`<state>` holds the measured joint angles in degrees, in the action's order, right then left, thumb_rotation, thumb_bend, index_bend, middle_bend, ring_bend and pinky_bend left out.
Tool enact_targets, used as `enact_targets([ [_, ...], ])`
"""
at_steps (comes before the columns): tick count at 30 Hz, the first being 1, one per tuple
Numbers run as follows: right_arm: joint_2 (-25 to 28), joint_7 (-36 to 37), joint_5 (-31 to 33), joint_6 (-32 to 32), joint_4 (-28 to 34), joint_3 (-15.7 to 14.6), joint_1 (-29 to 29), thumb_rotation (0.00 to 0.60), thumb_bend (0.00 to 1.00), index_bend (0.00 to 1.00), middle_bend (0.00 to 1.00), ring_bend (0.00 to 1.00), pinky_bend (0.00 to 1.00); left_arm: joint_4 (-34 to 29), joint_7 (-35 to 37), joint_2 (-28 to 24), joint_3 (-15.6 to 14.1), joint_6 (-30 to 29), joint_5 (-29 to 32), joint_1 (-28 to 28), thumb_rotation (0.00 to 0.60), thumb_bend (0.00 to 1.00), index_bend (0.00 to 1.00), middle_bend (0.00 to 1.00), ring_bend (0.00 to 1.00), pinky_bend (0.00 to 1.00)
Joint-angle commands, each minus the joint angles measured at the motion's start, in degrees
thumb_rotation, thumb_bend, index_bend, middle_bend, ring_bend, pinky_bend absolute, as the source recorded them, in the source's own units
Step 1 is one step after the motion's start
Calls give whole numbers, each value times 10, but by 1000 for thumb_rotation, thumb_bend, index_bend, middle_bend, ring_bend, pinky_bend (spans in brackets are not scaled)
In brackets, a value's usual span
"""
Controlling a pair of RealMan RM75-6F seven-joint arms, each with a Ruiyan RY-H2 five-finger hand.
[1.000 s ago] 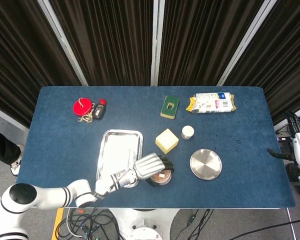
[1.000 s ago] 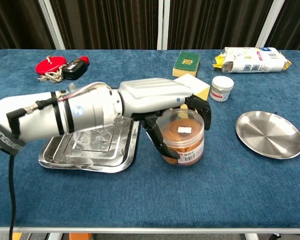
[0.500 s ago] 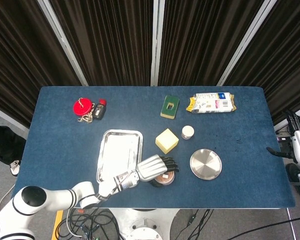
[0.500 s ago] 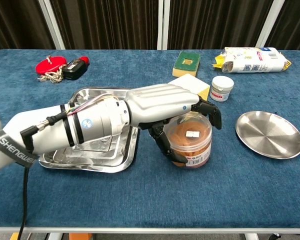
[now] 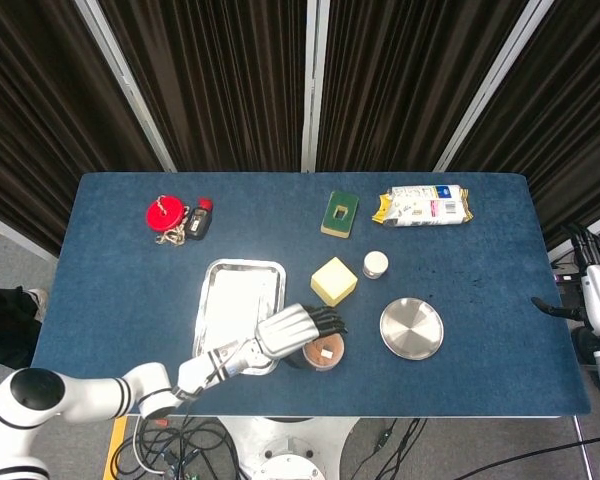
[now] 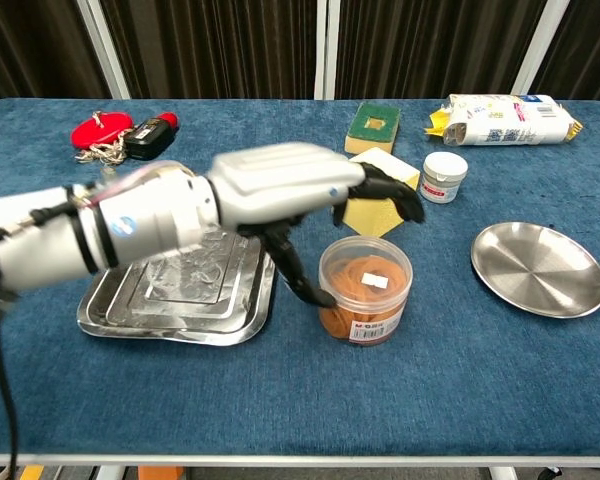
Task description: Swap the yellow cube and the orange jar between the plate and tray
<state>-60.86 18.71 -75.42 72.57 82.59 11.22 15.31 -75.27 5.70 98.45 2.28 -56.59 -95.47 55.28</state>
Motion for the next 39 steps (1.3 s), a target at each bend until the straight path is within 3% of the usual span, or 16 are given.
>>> enact_targets([
  [1,0,-1,1,-2,1,2,2,600,0,0,0,0,0,-64,-67,-70,14,4,46,-24,600,94,184,175,131,407],
  [6,1,-7,3,-2,8,4,2,600,0,0,0,0,0,-80,-80,-88,47,3,83,-25,600,92,184,175,131,400],
  [12,3,-10,4,0,15,6,0,600,0,0,0,0,0,10,-37,-43,65,17,57,18,600,88,184,175,125,367],
  [19,7,-1,15,-5,7,11,-2,600,0,0,0,0,0,162,30,13,49,58,30,68,600,89,164,139,62,308],
  [28,5,-12,33,-31,2,21,12,600,0,0,0,0,0,316,141,81,5,39,-35,119,600,89,144,126,60,306],
  [32,2,-19,38,-36,3,22,15,600,0,0,0,0,0,366,177,107,-13,47,-47,136,600,90,143,121,60,306],
  [39,-5,-20,49,-42,-7,23,14,600,0,0,0,0,0,442,217,141,-22,4,-58,151,600,89,128,61,43,296],
])
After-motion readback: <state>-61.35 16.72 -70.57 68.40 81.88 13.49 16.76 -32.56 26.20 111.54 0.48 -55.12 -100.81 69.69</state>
